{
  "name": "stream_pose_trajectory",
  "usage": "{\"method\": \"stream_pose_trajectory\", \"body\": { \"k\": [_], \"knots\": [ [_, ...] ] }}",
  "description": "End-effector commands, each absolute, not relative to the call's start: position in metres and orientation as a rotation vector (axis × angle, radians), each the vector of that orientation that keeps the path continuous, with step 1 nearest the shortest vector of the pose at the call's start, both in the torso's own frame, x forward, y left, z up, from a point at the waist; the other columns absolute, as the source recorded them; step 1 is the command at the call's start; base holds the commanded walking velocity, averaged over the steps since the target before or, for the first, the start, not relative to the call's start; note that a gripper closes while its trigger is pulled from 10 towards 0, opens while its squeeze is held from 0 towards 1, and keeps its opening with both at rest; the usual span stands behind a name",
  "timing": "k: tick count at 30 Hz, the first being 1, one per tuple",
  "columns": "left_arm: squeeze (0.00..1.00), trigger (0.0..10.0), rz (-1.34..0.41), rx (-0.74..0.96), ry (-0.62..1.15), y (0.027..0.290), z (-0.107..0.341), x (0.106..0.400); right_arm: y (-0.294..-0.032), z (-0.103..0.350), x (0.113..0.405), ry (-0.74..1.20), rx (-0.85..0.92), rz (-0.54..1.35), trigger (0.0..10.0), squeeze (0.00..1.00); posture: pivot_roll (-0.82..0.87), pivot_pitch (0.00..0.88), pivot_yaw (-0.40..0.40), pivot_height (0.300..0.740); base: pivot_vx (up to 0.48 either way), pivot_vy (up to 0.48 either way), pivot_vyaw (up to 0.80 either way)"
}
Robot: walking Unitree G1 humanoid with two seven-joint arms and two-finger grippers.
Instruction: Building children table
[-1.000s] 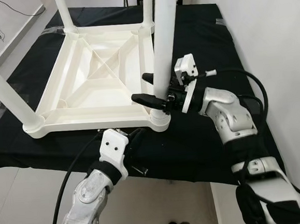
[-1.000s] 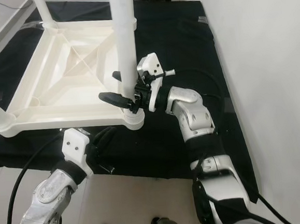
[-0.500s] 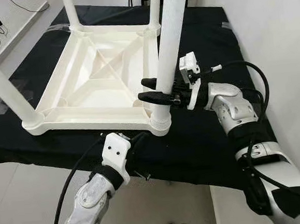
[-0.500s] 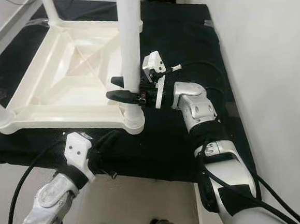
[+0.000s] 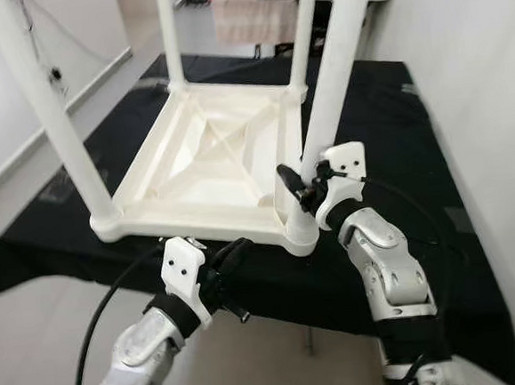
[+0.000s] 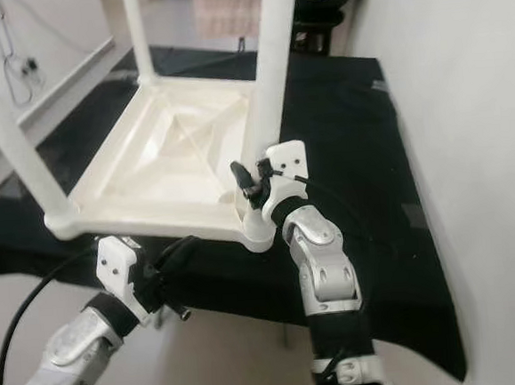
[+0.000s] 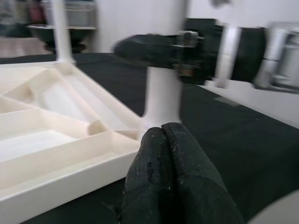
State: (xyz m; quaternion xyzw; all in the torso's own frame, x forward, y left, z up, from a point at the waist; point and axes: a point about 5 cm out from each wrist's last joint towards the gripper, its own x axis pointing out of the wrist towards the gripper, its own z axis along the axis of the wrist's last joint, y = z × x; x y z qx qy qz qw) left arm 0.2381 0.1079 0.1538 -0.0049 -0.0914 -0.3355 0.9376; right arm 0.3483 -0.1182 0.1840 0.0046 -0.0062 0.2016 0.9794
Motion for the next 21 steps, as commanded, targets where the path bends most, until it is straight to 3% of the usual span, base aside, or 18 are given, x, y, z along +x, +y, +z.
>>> {"method": "stream_pose_trajectory", "body": {
  "k": [1,4,5,6,9,11,12,13,21],
  "knots": [
    [0.0,10.0,-0.7,0.026,-0.171,0.108,0.149,0.235,-0.131,0.155,0.35,0.141,0.0,0.346,10.0,0.0,0.09,0.118,-0.047,0.74,0.0,0.0,0.0],
    [0.0,10.0,-0.701,0.039,-0.168,0.108,0.148,0.232,-0.126,0.172,0.351,0.101,0.025,0.347,10.0,0.0,0.09,0.113,-0.05,0.74,0.0,0.0,0.0],
    [0.0,10.0,-0.692,0.041,-0.169,0.108,0.147,0.231,-0.121,0.182,0.351,0.069,0.038,0.435,10.0,1.0,0.1,0.108,-0.05,0.74,0.0,0.0,0.0],
    [0.0,10.0,-0.692,0.041,-0.169,0.108,0.147,0.231,-0.121,0.182,0.351,0.069,0.038,0.435,10.0,1.0,0.1,0.108,-0.05,0.74,0.0,0.0,0.0],
    [0.0,10.0,-0.666,0.044,-0.172,0.107,0.145,0.229,-0.11,0.212,0.351,-0.076,0.008,0.721,10.0,1.0,0.11,0.1,-0.052,0.74,0.0,0.0,0.0],
    [0.0,10.0,-0.659,0.048,-0.173,0.107,0.145,0.229,-0.109,0.218,0.35,-0.104,0.011,0.776,10.0,1.0,0.12,0.095,-0.056,0.74,0.0,0.0,0.0],
    [0.0,10.0,-0.654,0.051,-0.174,0.107,0.145,0.229,-0.109,0.222,0.35,-0.123,0.016,0.816,10.0,0.38,0.12,0.095,-0.056,0.74,0.0,0.0,0.0],
    [0.0,10.0,-0.649,0.055,-0.174,0.107,0.145,0.229,-0.109,0.226,0.35,-0.14,0.012,0.86,10.0,0.0,0.12,0.093,-0.056,0.74,0.0,0.0,0.0],
    [0.0,10.0,-0.612,0.072,-0.172,0.108,0.144,0.229,-0.118,0.222,0.359,-0.108,-0.083,1.043,10.0,0.0,0.13,0.099,-0.055,0.74,0.0,0.0,0.0]
  ]
}}
